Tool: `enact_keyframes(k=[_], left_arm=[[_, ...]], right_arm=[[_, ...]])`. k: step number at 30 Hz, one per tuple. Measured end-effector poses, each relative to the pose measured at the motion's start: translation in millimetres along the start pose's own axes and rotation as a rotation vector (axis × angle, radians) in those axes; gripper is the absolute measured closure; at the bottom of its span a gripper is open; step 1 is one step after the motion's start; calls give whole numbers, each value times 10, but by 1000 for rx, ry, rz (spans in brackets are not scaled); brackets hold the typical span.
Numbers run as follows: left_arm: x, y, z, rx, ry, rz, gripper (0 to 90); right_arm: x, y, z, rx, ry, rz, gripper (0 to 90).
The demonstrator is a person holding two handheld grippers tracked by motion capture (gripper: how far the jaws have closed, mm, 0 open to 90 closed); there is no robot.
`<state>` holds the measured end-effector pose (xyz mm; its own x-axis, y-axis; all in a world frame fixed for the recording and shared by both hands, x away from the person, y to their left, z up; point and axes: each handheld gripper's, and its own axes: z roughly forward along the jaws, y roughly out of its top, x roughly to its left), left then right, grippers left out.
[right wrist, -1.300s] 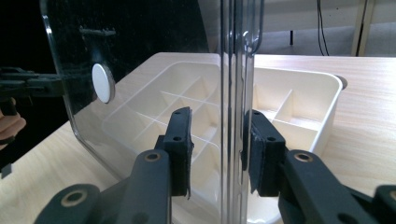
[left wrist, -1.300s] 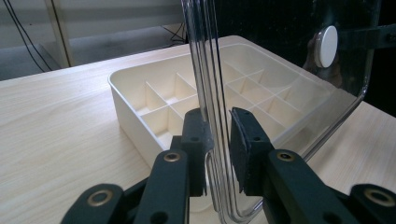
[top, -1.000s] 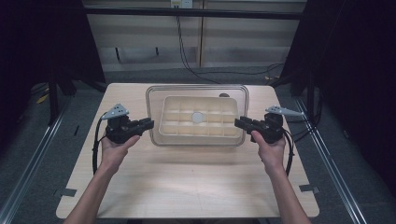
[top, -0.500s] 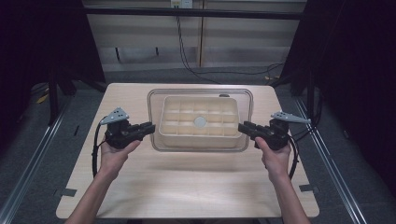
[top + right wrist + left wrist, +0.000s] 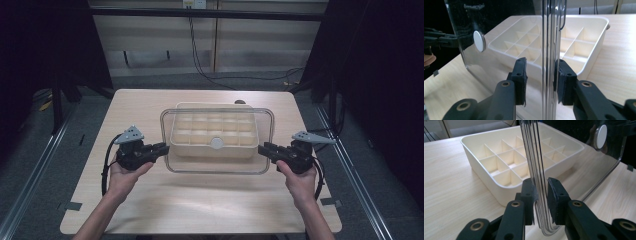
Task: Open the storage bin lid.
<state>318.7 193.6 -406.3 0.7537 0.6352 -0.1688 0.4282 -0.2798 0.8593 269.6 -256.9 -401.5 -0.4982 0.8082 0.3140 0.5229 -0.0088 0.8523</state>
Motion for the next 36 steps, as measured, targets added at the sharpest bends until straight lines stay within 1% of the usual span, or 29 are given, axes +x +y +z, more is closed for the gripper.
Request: enact_keyframes(k=[1,2,4,8,9,10,11,14,16,18,20,21,27,33,36], left_arm=[[-14,-13,-8,3,6,-4,761],[-19,-26,-21,2,4,0,761],[-18,-55,-40,2,-3,-10,762],[-29,-106,-90,13,0,0,763],[-33,-119,-109,16,-6,-2,763],[-39,-127,-127,17,-7,2,764],[-51,-138,-137,13,-12,-4,766],[-76,-170,-169,27,-7,12,767],[-82,-212,-177,27,-5,8,768],[-89,-255,-183,37,-11,5,769],[-104,-288,-197,48,-12,14,770],[-117,-298,-200,48,-15,6,769],[-203,-367,-261,75,-18,21,769],[-240,-438,-294,88,-35,15,771],[-246,-474,-301,90,-34,7,772]], right_arm=[[8,-16,-3,1,3,-1,651],[20,-37,-4,6,7,3,650],[34,-74,2,21,10,1,650],[60,-126,9,47,26,-3,653],[72,-137,7,48,27,3,652],[82,-156,6,51,29,-3,651],[91,-168,4,52,33,-2,649],[114,-204,1,52,30,0,642],[133,-238,0,58,35,2,643],[155,-298,-11,57,39,22,644],[168,-342,-14,74,40,21,645],[173,-363,-19,76,41,22,645],[212,-439,-67,93,45,21,643],[225,-526,-96,105,63,39,642],[234,-559,-93,111,64,41,643]])
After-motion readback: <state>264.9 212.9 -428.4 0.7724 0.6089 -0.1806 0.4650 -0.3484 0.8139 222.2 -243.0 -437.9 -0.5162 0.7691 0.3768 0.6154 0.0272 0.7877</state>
